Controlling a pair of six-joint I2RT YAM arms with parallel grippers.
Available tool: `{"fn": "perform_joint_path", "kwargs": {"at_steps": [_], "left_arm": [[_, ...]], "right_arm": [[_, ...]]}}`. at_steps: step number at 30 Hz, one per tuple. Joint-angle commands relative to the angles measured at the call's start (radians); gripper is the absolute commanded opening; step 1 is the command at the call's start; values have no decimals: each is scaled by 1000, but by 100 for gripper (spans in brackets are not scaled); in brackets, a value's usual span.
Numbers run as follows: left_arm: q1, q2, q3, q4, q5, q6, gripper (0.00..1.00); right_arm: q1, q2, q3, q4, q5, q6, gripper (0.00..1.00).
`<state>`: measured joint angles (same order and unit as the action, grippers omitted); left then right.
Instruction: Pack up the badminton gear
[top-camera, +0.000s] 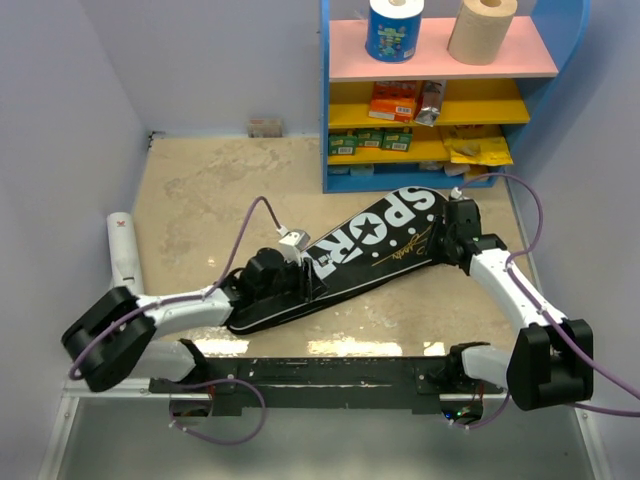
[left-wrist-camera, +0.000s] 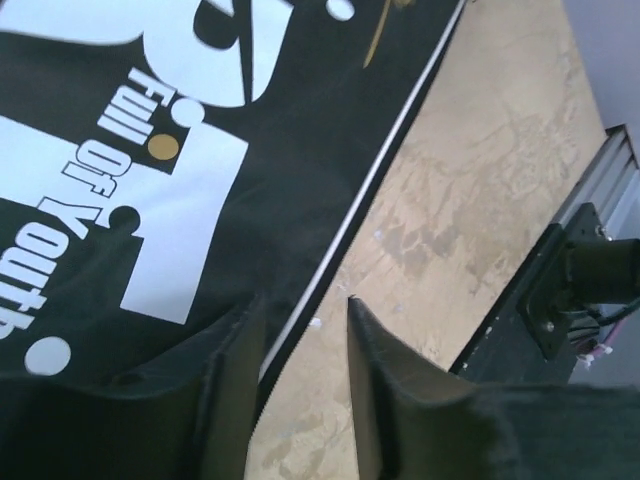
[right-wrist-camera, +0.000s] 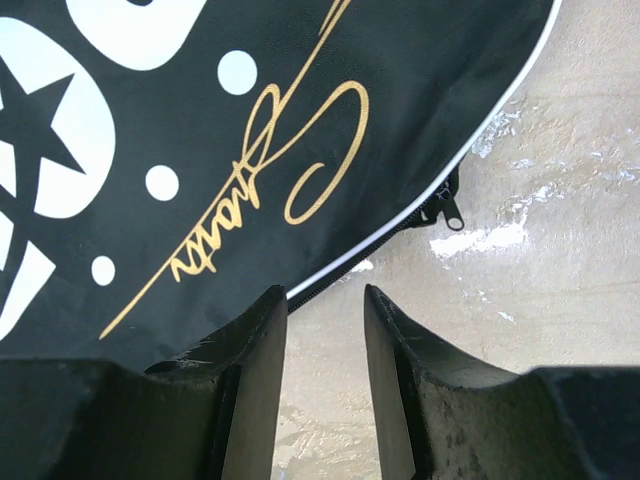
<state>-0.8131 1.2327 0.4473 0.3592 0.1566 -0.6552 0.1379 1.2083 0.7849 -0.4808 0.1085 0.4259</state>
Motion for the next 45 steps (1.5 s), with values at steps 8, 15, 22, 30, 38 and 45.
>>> {"fn": "perform_joint_path", "kwargs": {"at_steps": [8, 15, 22, 30, 38, 45], "left_arm": [[51, 338, 99, 136, -46, 0, 31], [375, 409, -82, 251, 8, -61, 29], [586, 426, -203, 391, 122, -64, 28], [589, 337, -229, 460, 253, -77, 43], [588, 223, -228, 388, 267, -61, 52], [588, 244, -228, 403, 273, -61, 53]], "right_arm": [[12, -53, -9, 24, -12, 19, 40], [32, -6, -6, 21, 7, 25, 41], [54, 26, 1, 27, 11, 20, 41], [192, 131, 1, 47, 2, -4, 40], [216, 195, -19, 100, -3, 13, 39], [230, 235, -15, 96, 40, 40, 33]]}}
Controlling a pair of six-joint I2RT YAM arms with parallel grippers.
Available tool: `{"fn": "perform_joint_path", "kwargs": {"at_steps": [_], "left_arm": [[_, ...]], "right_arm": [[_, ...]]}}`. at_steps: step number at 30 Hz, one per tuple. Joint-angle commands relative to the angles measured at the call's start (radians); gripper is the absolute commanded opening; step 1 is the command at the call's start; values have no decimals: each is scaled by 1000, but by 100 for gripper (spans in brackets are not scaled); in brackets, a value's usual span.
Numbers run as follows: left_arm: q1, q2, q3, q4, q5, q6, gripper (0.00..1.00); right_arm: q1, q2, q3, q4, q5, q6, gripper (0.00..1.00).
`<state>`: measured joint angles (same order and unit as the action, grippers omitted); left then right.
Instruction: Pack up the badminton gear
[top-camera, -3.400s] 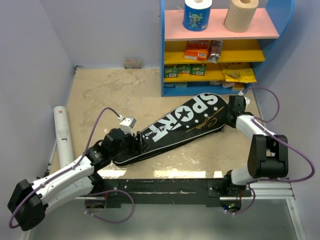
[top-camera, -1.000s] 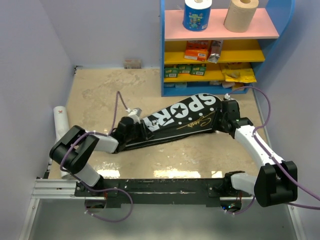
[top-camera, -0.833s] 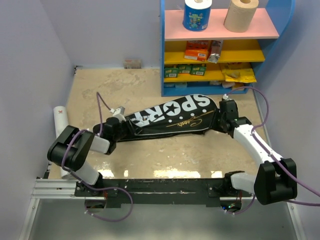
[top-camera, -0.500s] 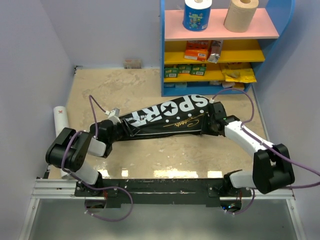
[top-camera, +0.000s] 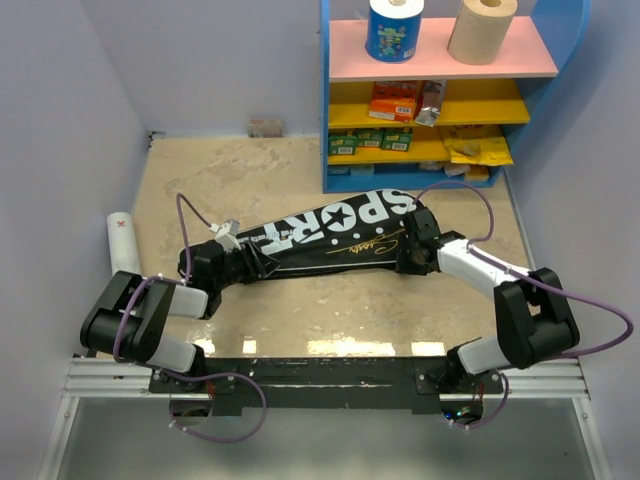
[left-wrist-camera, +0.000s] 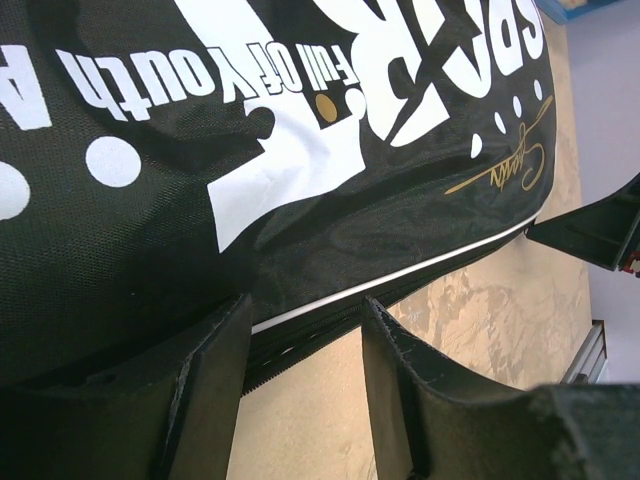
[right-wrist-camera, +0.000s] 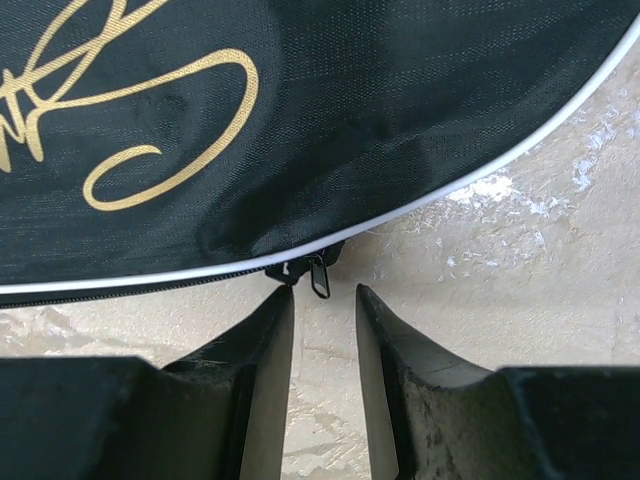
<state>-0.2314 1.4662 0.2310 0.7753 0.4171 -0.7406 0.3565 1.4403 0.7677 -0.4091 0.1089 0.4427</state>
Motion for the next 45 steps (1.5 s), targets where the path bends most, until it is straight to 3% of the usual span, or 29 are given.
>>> {"fn": "perform_joint_path", "kwargs": {"at_steps": [1, 20, 29, 45], "left_arm": [[6, 16, -12, -10, 12, 24, 53], [6, 22, -12, -19, 5, 53, 54], [6, 28, -7, -21, 5, 60, 54], [4, 103, 8, -2, 9, 78, 53]], "right_arm": [[13, 3, 4, 21, 52, 27, 33], [12, 115, 35, 79, 98, 31, 26], [12, 127, 39, 102, 68, 4, 0], [45, -6, -1, 90, -66, -16, 0]]}}
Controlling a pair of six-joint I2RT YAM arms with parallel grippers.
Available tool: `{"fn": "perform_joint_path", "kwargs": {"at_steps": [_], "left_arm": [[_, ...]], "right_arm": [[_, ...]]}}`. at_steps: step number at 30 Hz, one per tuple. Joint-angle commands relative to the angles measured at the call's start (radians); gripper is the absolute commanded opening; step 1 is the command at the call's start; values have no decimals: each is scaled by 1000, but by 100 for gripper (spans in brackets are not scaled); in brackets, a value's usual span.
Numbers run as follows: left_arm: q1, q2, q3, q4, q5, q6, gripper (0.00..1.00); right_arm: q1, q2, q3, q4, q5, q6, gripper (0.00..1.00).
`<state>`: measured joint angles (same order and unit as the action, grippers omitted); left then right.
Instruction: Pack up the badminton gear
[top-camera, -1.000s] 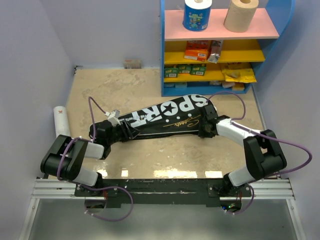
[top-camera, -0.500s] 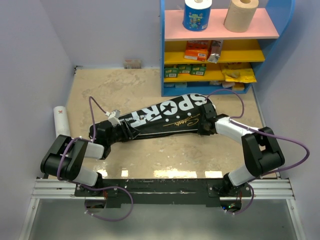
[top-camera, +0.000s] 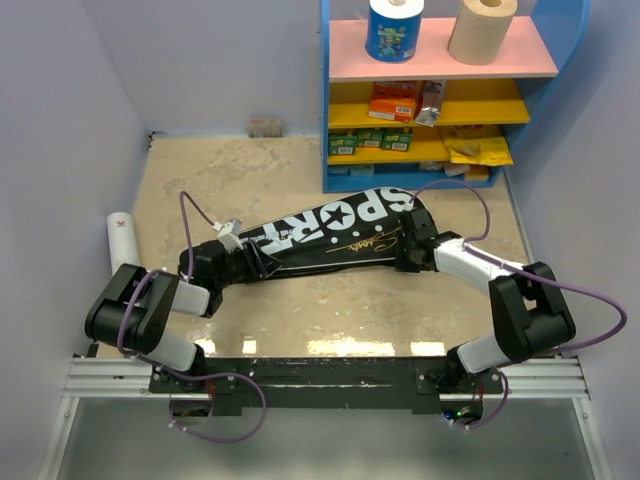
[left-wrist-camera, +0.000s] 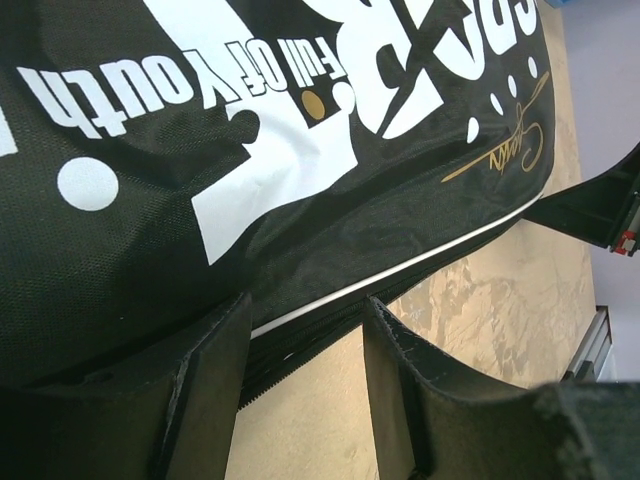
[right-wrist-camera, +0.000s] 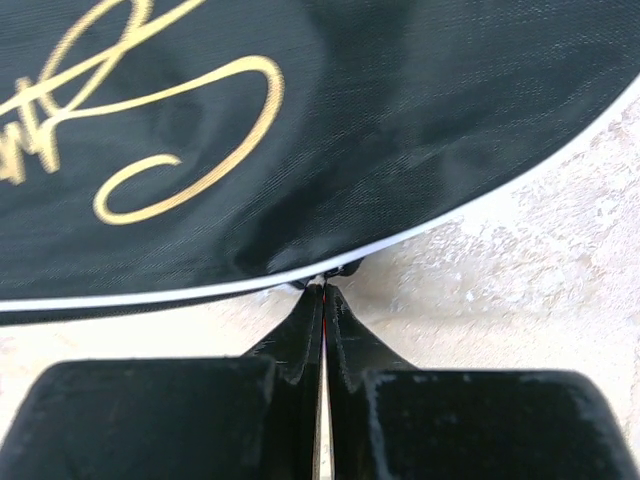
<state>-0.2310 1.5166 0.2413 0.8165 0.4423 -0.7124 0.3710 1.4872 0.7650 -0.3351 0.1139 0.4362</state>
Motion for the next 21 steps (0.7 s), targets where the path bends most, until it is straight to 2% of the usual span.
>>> {"fn": "perform_joint_path", "kwargs": {"at_steps": [1, 7, 14, 21], "left_arm": [[4, 63, -2, -37, -16, 48, 53], [-11, 85, 0, -14, -8, 42, 52], [-25, 90, 0, -10, -7, 44, 52], [-37, 91, 1, -4, -1, 47, 52]], "right_arm": [[40, -57, 3, 12, -77, -2, 0], [149, -24, 40, 28, -80, 64, 0], [265, 160, 102, 111, -79, 154, 0], [423, 350, 272, 165, -83, 228, 0]]}}
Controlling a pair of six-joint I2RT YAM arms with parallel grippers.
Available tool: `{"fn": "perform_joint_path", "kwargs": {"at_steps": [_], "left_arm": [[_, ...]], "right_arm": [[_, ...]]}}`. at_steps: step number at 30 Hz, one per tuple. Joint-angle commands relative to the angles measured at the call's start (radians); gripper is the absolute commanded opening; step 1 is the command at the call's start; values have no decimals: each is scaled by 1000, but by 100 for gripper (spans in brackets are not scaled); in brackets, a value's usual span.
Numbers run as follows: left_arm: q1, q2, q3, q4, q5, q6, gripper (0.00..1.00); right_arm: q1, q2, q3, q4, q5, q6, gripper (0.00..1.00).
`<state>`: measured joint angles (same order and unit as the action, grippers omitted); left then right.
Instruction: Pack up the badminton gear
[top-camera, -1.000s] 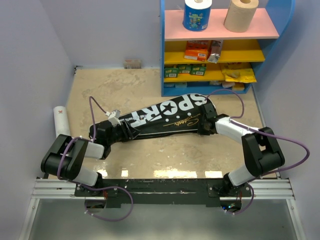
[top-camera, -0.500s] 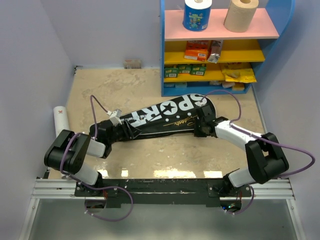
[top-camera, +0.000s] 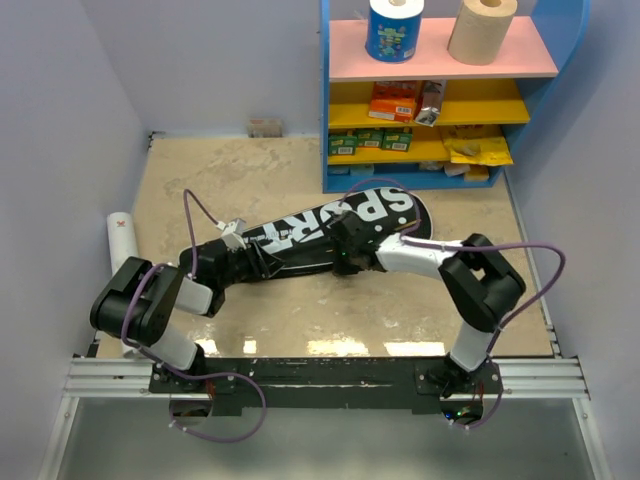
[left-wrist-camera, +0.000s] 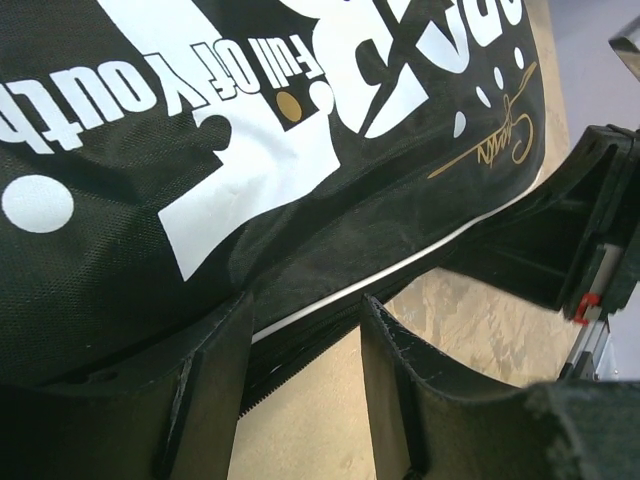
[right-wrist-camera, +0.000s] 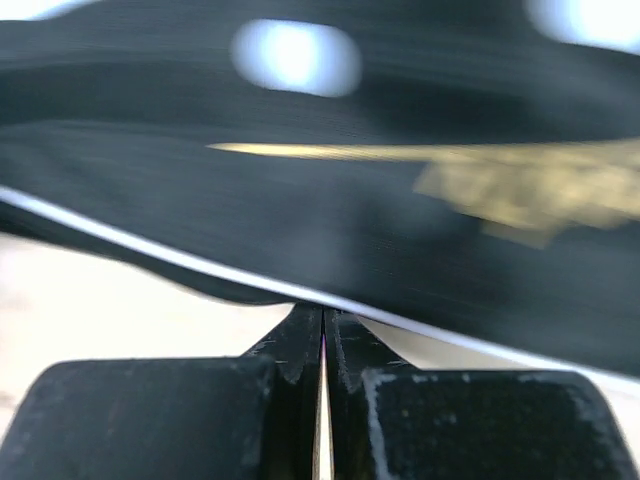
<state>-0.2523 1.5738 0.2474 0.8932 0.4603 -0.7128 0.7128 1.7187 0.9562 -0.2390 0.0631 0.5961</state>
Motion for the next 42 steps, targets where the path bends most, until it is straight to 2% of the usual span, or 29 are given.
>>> {"fn": "perform_joint_path", "kwargs": {"at_steps": [1, 6, 12, 17, 21, 22, 25, 28, 29, 30, 33, 38, 42], "left_arm": [[-19, 34, -5, -80, -18, 47, 52], [-24, 38, -5, -73, -11, 47, 52], [-38, 9, -13, -37, 24, 33, 52], [-85, -204, -33, -91, 3, -16, 68], [-136, -426, 36, -339, -116, 4, 75], [-140, -502, 83, -462, -144, 27, 77], [-142, -613, 177, -677, -236, 70, 81], [-142, -664, 245, -814, -301, 124, 83], [-142, -670, 253, -835, -320, 142, 83], [-142, -673, 259, -849, -327, 145, 83], [-140, -684, 251, -855, -331, 150, 83], [-140, -653, 211, -807, -305, 142, 83], [-140, -630, 199, -780, -298, 139, 83]], "right_arm": [[94, 134, 99, 73, -34, 83, 0], [163, 206, 196, 92, -52, 111, 0], [197, 219, 205, 106, -42, 133, 0], [197, 197, 165, 115, -31, 131, 0], [197, 179, 151, 113, -26, 128, 0], [197, 174, 151, 107, -23, 122, 0], [197, 139, 139, 93, -11, 111, 0], [197, 67, 112, 73, 26, 107, 1], [197, 46, 102, 40, 40, 105, 8], [197, 27, 96, 20, 78, 100, 23], [197, -66, 66, -74, 154, 91, 37], [195, -218, -26, -163, 247, 100, 44], [185, -263, -79, -181, 300, 123, 50]]}}
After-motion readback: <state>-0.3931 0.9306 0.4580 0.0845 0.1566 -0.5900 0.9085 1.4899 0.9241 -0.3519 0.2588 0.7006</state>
